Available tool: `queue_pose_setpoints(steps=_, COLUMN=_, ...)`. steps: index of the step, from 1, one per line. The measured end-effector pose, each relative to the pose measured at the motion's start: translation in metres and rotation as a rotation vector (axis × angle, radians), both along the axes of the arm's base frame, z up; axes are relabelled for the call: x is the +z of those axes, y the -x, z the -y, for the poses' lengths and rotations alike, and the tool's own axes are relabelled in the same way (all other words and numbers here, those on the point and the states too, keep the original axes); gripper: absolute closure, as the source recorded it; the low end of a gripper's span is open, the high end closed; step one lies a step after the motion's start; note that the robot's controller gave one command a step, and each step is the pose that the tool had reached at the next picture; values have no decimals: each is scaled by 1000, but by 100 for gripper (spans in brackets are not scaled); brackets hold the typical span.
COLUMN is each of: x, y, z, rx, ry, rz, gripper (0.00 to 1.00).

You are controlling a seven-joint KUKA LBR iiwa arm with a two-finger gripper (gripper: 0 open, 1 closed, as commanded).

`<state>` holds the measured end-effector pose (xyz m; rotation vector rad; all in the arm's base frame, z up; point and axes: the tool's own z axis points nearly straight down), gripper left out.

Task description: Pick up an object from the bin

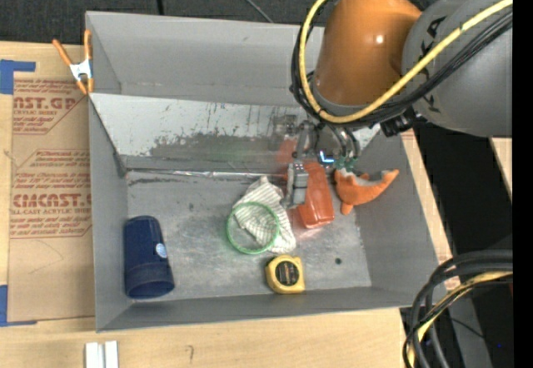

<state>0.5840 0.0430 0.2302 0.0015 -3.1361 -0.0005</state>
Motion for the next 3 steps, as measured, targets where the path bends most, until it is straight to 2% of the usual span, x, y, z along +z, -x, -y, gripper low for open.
queue_pose_setpoints(steps=1, x=5, y=-1, z=0, rx=0, ry=-1, rz=8, gripper=0)
queue_pose_setpoints(steps=2, x=-37, y=5, z=-1, rx=44, ry=0, rz=16, gripper=0)
queue_pose_setpoints(steps=3, x=-106, y=35, z=-10, rx=-4, ry=-1, rz=7, gripper=0)
